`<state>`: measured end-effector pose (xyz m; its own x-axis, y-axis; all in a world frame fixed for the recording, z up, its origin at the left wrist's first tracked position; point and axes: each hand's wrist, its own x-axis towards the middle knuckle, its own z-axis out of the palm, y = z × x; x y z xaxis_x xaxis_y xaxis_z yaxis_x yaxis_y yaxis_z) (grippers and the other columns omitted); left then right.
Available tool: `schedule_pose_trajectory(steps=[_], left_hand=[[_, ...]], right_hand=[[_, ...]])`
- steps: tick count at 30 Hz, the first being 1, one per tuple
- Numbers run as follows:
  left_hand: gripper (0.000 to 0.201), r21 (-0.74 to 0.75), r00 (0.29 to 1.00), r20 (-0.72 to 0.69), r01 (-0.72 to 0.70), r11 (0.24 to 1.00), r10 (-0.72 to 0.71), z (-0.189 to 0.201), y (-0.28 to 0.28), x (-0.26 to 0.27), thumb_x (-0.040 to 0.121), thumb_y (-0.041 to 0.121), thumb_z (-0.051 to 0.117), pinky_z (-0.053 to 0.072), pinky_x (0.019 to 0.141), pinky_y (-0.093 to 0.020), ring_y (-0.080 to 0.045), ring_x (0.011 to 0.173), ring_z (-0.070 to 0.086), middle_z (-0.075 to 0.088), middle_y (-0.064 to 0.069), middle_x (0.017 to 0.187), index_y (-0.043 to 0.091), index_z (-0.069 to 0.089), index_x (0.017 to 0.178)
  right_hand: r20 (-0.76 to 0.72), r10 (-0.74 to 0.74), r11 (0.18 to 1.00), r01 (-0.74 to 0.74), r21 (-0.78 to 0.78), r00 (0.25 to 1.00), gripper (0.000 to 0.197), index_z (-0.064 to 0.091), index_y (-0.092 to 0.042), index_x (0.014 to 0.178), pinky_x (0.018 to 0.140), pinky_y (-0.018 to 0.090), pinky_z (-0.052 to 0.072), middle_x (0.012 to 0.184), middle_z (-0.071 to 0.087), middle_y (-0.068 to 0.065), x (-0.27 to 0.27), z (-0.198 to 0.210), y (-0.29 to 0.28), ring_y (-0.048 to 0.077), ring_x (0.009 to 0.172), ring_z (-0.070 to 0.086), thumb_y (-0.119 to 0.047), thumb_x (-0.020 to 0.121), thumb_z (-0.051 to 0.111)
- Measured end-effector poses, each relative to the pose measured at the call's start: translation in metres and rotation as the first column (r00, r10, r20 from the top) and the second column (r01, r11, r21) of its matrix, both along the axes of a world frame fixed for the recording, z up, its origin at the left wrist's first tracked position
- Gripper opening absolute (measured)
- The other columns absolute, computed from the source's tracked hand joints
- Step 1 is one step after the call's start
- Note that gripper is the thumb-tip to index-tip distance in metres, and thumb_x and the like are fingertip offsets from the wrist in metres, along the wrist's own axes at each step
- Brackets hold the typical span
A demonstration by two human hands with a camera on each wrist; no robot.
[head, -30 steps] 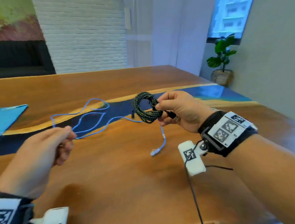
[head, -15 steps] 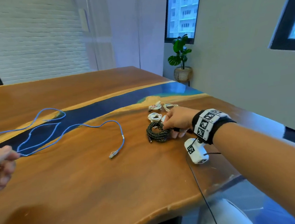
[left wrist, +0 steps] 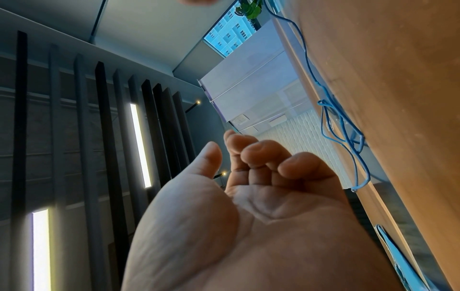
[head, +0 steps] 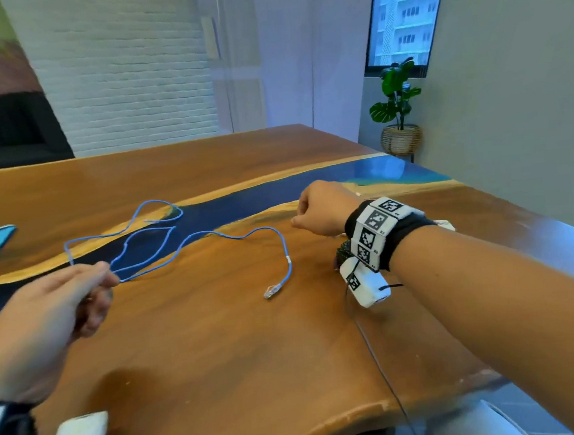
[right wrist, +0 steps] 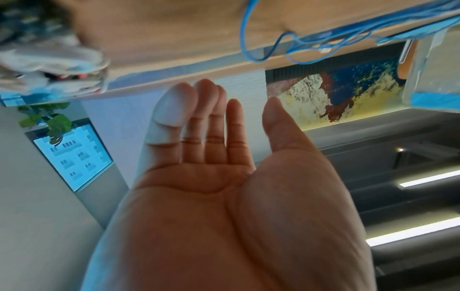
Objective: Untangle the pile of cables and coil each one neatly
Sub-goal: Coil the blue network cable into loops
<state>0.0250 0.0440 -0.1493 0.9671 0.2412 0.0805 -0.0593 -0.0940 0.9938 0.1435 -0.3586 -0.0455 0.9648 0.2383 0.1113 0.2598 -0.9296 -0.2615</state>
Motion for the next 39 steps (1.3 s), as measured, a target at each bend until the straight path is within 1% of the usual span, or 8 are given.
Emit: schedule_pose_trajectory(steps=[1,4,11,14,20,25,34,39], left_hand=[[0.033,-0.002,0.999,0.029,-0.034,0.999,0.034,0.039,-0.044,-0.029,0.096,0.042,0.064,0.023,0.045,-0.039,-0.030,0.044,0.049,0.059,-0.012,0.064,0.010,0.071,0.088],[0.029,0.030,0.994,0.089,-0.067,0.997,0.064,0.057,-0.078,-0.042,0.102,0.025,0.055,0.029,0.040,-0.022,-0.013,0.045,0.041,0.052,0.000,0.057,0.007,0.065,0.081],[0.024,0.009,0.993,0.075,-0.086,0.996,0.085,0.061,-0.079,-0.047,0.101,0.020,0.058,0.038,0.060,-0.032,-0.016,0.066,0.055,0.063,-0.005,0.075,0.007,0.071,0.087],[0.015,0.026,0.996,0.067,-0.058,0.998,0.056,0.063,-0.085,-0.050,0.099,0.018,0.060,0.048,0.079,-0.033,-0.016,0.091,0.067,0.075,-0.008,0.098,0.012,0.074,0.102],[0.024,0.096,0.997,-0.013,0.078,0.992,-0.077,0.068,-0.095,-0.057,0.099,0.012,0.059,0.046,0.078,-0.008,0.000,0.095,0.068,0.076,-0.008,0.110,0.018,0.067,0.121],[0.016,0.224,0.992,-0.019,0.127,0.966,-0.125,0.067,-0.085,-0.058,0.094,0.017,0.071,0.049,0.095,-0.031,-0.007,0.094,0.065,0.076,-0.003,0.100,0.027,0.080,0.101],[0.029,-0.001,0.997,0.006,0.070,0.998,-0.070,0.071,-0.082,-0.059,0.096,-0.004,0.043,0.039,0.063,-0.036,-0.021,0.059,0.040,0.045,-0.007,0.064,0.005,0.070,0.091],[0.033,-0.097,0.978,-0.072,0.186,0.978,-0.193,0.078,-0.091,-0.065,0.101,0.011,0.036,0.015,0.049,-0.030,-0.017,0.052,0.007,0.014,-0.003,0.064,0.007,0.060,0.078]], right_hand=[[-0.022,0.026,0.999,-0.026,-0.028,0.999,0.032,0.073,-0.008,0.103,0.066,0.036,0.058,0.092,0.075,0.011,0.003,-0.004,0.015,0.019,0.065,0.064,-0.038,0.092,0.067],[-0.130,0.042,0.994,-0.054,-0.096,0.991,0.055,0.049,-0.013,0.140,0.069,0.036,0.058,0.112,0.068,0.009,0.012,-0.021,0.052,0.024,0.086,0.066,-0.033,0.092,0.068],[-0.278,0.148,0.951,-0.060,0.302,0.949,0.057,0.040,-0.025,0.140,0.053,0.037,0.056,0.085,0.066,0.010,0.013,-0.017,0.093,0.025,0.057,0.060,0.004,0.093,0.054],[-0.247,0.381,0.672,-0.084,0.736,0.891,0.032,0.048,-0.017,0.120,0.047,0.034,0.048,0.078,0.064,0.017,-0.017,0.000,0.117,0.024,0.051,0.054,0.006,0.098,0.049],[-0.068,0.641,0.334,-0.198,0.921,0.765,0.030,0.069,-0.004,0.108,0.052,0.031,0.056,0.097,0.074,0.014,-0.077,0.007,0.151,0.024,0.057,0.066,0.011,0.098,0.045],[-0.038,0.670,0.171,-0.104,0.980,0.741,0.035,0.068,-0.006,0.118,0.049,0.027,0.054,0.108,0.077,0.009,-0.084,-0.003,0.149,0.020,0.055,0.066,0.014,0.095,0.052],[0.136,0.363,0.366,-0.276,0.889,0.922,0.007,0.081,-0.013,0.092,0.062,0.015,0.049,0.080,0.071,0.012,-0.066,-0.040,0.131,0.008,0.067,0.062,-0.011,0.085,0.079],[0.134,0.482,0.212,-0.264,0.941,0.866,0.007,0.077,-0.006,0.090,0.068,0.024,0.055,0.073,0.072,0.007,-0.070,-0.040,0.130,0.014,0.068,0.066,-0.002,0.090,0.071]])
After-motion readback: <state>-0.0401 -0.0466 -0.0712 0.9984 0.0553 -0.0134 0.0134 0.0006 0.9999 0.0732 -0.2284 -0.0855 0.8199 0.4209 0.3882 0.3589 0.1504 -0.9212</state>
